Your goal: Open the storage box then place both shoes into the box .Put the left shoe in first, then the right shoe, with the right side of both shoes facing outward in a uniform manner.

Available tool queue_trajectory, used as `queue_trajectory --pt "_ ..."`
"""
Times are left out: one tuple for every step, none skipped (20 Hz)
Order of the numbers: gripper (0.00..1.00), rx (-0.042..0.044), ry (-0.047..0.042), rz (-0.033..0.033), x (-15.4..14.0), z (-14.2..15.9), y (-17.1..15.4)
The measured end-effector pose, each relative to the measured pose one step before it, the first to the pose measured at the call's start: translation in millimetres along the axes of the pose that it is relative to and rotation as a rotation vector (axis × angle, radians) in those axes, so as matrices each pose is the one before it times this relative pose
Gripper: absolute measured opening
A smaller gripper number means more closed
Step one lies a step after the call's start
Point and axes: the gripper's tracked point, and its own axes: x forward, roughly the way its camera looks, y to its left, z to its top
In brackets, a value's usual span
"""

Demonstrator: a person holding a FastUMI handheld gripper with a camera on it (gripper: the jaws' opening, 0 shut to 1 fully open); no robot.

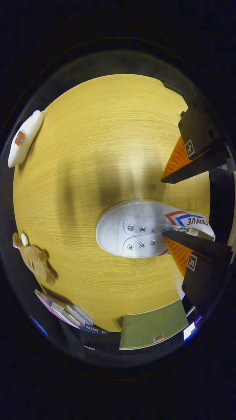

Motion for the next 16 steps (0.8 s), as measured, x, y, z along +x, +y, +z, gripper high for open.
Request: queue_trajectory --pt "0.83 0.01397 0.00757 0.00497 3.72 -0.18 3.6" --pt "0.79 0.00654 0.00366 0.00433 2.5 0.05 3.52" --pt "0.72 0.00335 0.00818 0.00424 1.67 -0.15 3.56" --pt "0.65 -0.00065 -0.00232 -0.01767 3.27 0.26 -0.49" --pt "0.57 -0.00616 0.01113 -0.00533 -8.39 -4.52 1.04" --pt "0.55 -0.00695 0.0023 -0.00509 -6.0 3.87 -2.05" --pt "0.42 0.01239 -0.00006 0.0082 1.13 2.41 0.0" --pt "0.35 0.01603 -0.00211 0.01491 -3.28 0.67 -0.76" --pt "0.26 0.00626 -0.00179 0.01455 -1.77 -0.37 0.34" --pt "0.26 -0.00365 -0.00579 0.00118 -3.19 -1.32 0.08" --pt "0.26 -0.00346 -0.007 0.00224 -3.39 -0.21 1.29" --pt "0.26 0.00462 -0.00476 0.00785 -3.54 -0.74 3.36" --pt "0.26 0.01209 -0.00532 0.01228 -5.28 -1.6 1.85" --pt "0.26 0.01884 -0.00819 0.01726 -7.72 -1.05 4.07" --pt "0.26 0.02157 -0.00926 0.0205 -9.69 -1.88 5.0" --pt "0.26 0.01866 -0.0114 0.02364 -7.84 0.96 8.51"
